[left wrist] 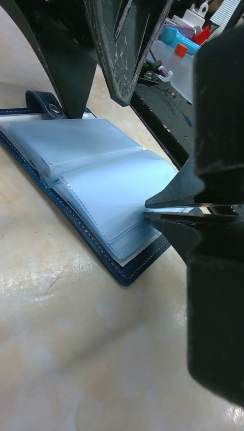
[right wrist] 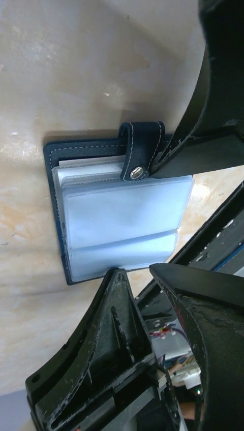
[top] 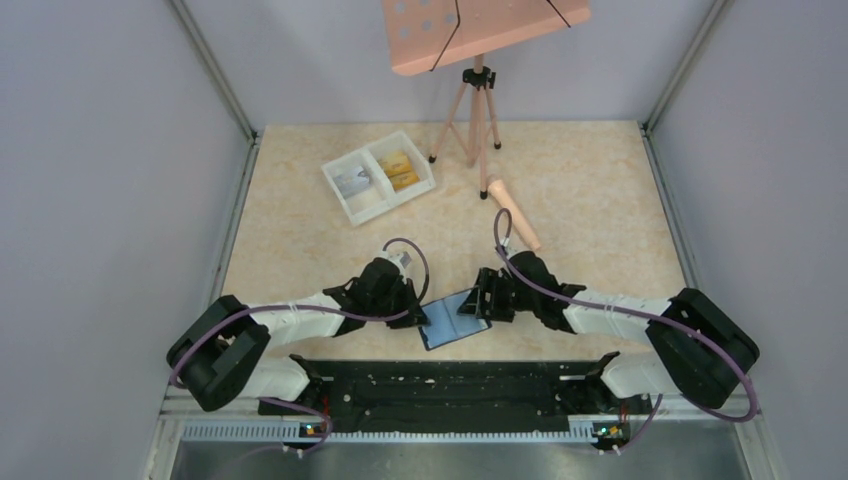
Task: Take the credit cards out of the card holder
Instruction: Remove the credit card from the card holder.
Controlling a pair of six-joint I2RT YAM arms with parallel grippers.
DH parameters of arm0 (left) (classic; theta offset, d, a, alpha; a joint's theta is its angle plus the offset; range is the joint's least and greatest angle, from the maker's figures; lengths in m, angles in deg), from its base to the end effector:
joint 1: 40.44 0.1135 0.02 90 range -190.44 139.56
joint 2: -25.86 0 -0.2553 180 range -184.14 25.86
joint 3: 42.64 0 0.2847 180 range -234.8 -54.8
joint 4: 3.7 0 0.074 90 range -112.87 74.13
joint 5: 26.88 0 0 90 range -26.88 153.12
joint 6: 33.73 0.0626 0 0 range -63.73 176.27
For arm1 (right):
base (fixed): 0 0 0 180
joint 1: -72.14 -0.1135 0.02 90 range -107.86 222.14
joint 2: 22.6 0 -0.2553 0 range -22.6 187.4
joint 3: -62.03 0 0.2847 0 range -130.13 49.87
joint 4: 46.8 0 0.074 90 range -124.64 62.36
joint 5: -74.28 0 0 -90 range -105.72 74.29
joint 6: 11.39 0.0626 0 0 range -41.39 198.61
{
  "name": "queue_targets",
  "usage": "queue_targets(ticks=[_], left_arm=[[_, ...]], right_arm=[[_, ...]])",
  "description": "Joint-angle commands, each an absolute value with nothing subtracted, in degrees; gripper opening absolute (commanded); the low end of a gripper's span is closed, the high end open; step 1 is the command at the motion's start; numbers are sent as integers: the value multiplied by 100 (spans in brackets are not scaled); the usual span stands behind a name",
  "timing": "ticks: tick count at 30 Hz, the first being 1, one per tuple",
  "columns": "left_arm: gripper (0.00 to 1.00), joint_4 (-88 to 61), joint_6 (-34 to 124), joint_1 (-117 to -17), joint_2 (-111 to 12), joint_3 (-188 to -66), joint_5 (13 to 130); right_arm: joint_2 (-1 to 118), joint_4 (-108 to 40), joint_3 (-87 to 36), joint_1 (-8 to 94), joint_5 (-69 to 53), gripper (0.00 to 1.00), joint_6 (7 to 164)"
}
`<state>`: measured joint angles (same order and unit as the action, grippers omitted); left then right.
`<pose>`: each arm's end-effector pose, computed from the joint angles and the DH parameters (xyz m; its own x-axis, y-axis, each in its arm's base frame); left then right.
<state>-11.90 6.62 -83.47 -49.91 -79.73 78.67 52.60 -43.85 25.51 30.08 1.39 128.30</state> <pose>0.1869 -0.1974 0.0850 -0.9486 -0.1189 -0.2934 0.1057 0.7546 -0.6476 0.1934 0.1993 0.0935 -0.9318 0.1409 -0.3345 -0.1437 0.7031 0.6964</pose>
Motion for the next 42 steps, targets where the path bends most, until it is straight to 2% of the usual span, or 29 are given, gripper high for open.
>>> queue_targets(ticks=[1,10,20,28,35,42], left_arm=[[12,-1045,639,-8437,-5104,-7823,7750],[12,-1011,596,-8465,-5102,-7883,7789],[12,-1547,406,-8479,-4375,-7973,7377],[17,-2229,258,-8474,-3547,-8037,6857],[18,-2204,232,-8481,-3417,-8075,6840],[18,-2154,369,-8483,-3523,-8268,6886]], right_arm=[[5273,-5201,2655,2961,624,62,13265],[5275,-5715,2542,2726,788,62,13680],[5266,-5729,2577,2593,717,52,13661],[5454,-5720,2289,2445,941,44,13461],[5991,-5715,2062,2105,932,49,13416],[6230,-5677,2087,1975,636,47,13377]])
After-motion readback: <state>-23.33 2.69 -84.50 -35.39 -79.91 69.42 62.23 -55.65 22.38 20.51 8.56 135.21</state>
